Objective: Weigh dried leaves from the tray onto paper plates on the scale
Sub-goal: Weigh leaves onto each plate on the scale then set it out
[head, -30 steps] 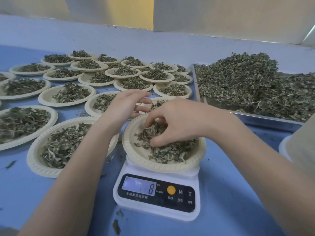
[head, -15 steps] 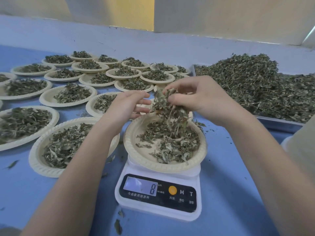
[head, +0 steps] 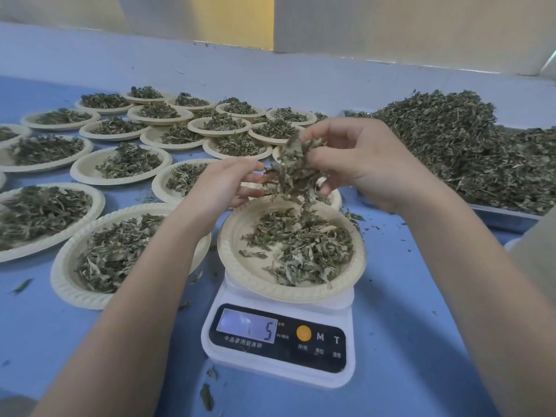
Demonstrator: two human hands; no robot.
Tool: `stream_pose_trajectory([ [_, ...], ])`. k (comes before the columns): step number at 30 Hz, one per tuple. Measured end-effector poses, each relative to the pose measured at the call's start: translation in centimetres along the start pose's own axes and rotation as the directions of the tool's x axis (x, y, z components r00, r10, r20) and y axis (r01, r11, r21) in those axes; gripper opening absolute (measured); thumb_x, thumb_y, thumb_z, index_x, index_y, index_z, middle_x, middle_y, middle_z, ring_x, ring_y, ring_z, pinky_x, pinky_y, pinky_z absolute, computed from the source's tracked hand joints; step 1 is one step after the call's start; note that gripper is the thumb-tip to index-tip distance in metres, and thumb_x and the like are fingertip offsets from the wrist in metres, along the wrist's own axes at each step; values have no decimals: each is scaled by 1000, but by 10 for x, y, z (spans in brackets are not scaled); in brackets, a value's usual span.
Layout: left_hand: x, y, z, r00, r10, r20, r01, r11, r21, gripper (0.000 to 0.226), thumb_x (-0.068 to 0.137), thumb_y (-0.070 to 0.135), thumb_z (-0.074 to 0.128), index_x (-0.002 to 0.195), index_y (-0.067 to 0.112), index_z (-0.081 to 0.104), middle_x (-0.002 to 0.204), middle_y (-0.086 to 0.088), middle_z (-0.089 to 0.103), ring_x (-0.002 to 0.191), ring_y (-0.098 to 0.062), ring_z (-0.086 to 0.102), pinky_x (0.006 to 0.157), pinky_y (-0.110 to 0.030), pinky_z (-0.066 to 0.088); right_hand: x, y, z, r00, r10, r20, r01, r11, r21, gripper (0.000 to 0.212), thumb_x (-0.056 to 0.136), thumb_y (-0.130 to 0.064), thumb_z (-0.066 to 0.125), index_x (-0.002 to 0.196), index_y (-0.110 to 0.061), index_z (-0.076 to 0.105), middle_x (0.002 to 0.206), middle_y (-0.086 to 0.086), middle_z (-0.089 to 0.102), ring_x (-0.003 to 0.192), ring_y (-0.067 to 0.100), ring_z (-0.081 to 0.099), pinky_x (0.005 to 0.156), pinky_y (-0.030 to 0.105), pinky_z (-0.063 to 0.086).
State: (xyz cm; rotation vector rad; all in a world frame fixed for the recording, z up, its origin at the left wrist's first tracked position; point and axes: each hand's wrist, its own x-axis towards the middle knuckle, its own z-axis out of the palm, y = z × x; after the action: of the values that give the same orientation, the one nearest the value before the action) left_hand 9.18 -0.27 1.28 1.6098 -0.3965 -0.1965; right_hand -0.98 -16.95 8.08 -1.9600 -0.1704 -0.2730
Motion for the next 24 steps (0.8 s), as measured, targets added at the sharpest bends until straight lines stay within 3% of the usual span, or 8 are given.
stream_pose_trajectory([
  [3, -1, 1, 0, 1000, -3, 13, 3, 1000, 26, 20, 93, 31, 52, 100, 22, 68, 81, 11, 72, 68, -6, 68, 50, -13, 44, 0, 0, -1, 1000, -18, 26, 18, 1000, -6, 24, 84, 5, 62, 80, -17, 69, 86, 19, 61, 68, 18, 58, 50, 22, 52],
  [6, -2, 2, 0, 1000, -7, 17, 7, 1000, 22, 20, 94, 33, 50, 100, 22, 67, 93, 4, 74, 81, -13, 71, 57, -18, 45, 0, 1, -2, 999, -36, 35, 36, 999, 2, 23, 82, 5, 66, 80, -17, 70, 90, 18, 61, 67, 18, 56, 53, 22, 53],
  [9, -2, 2, 0, 1000, -7, 18, 6, 1000, 28, 21, 95, 33, 49, 99, 23, 67, 99, 1, 73, 84, -15, 71, 53, -15, 44, 0, 2, -1, 998, -49, 49, 49, 999, 0, 22, 77, 3, 73, 79, -18, 71, 91, 17, 64, 64, 14, 59, 53, 21, 51],
  [12, -3, 2, 0, 1000, -10, 15, 10, 1000, 28, 20, 95, 32, 48, 97, 24, 67, 98, 2, 73, 82, -14, 71, 47, -11, 43, 1, 3, -1, 998, -51, 46, 51, 999, 1, 21, 74, 0, 76, 78, -20, 72, 94, 26, 65, 64, 19, 58, 53, 21, 51],
  [19, -3, 2, 0, 1000, -9, 10, 9, 1000, 27, 18, 93, 32, 50, 94, 25, 67, 96, 3, 74, 80, -13, 71, 48, -11, 44, 1, 4, -1, 997, -50, 54, 48, 998, 39, 22, 74, 2, 75, 79, -19, 73, 102, 29, 65, 63, 19, 64, 58, 19, 53],
  [24, -3, 2, -1, 1000, -14, 10, 14, 1000, 18, 17, 93, 32, 51, 90, 26, 66, 92, 3, 74, 78, -13, 71, 56, -18, 46, 1, 5, -1, 995, -40, 91, 31, 995, 99, 22, 75, 5, 73, 85, -14, 74, 84, 12, 73, 61, 15, 68, 63, 18, 55],
])
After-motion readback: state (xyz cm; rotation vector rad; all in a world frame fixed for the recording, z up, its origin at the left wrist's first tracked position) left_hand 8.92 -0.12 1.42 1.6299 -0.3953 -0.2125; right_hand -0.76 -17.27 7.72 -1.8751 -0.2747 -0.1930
